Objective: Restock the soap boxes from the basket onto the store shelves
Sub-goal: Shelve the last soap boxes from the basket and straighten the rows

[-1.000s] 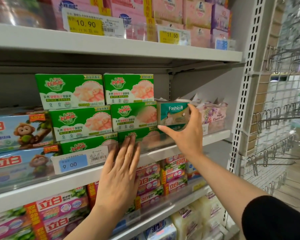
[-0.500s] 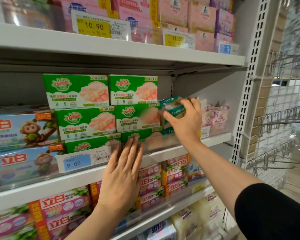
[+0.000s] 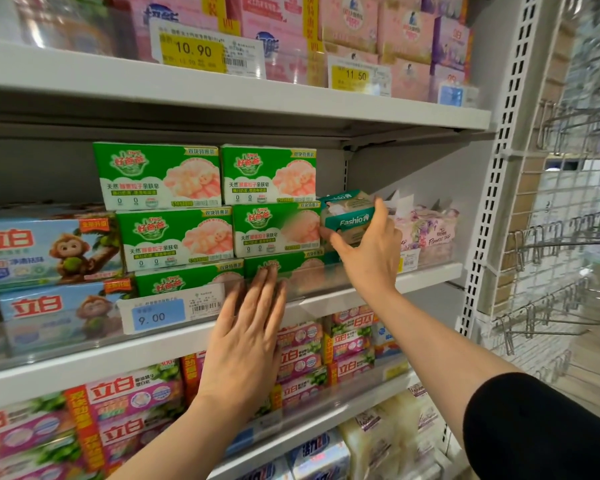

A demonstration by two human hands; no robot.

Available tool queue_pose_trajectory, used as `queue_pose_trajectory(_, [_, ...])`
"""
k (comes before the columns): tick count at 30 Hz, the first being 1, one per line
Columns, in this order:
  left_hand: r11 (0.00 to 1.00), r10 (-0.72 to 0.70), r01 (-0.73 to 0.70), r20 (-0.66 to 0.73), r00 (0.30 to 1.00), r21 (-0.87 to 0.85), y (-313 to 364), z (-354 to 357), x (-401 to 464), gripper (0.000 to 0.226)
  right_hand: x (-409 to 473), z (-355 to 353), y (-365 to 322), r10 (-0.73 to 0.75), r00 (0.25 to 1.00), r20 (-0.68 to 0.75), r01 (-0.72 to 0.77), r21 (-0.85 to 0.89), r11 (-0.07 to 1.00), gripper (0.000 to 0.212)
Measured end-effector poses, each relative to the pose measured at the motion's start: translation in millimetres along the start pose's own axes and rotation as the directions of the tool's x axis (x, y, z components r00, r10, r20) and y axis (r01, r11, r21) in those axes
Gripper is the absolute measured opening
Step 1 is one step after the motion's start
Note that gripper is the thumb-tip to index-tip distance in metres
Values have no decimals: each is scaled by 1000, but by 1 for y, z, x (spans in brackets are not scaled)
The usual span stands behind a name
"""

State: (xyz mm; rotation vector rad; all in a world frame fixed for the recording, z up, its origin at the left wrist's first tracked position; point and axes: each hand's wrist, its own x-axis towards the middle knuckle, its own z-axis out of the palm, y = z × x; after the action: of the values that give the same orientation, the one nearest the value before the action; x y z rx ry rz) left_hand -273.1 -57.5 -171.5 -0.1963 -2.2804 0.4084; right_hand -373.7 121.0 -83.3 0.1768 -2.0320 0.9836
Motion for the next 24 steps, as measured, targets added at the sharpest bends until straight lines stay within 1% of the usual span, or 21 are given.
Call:
queue_pose_trajectory(5, [998,1,-2,18,1000,66,0,-2,0,94,7,2,-1,29,998,49,-32,71,997,97])
queue_pose_trajectory(8, [996,5,-7,13,1000,91,0,-1,0,93,8,3,0,33,999,36,-36,109,993,97])
queue_pose_trajectory(13, [997,10,-10,5,1000,76,0,0,0,92,13,1,10,45,997,61,-54,165,985,84])
queue_pose_trajectory(15, [998,12,-13,7,1000,62,0,-1,1,92,17,2,10,50,995,82,-62,151,987,78])
queue_pose_trajectory(18, [998,3,-4,13,1000,62,0,-3,1,94,21,4,11,54,996,66,-61,117,991,76])
queue_pose_trajectory(22, [997,-6,5,21,1000,80,2,-5,2,90,28,4,17,53,996,76,-49,-54,997,71])
queue_pose_trajectory(24, [997,-8,6,23,1000,76,2,-6,2,87,27,3,15,46,995,88,-37,-103,994,70])
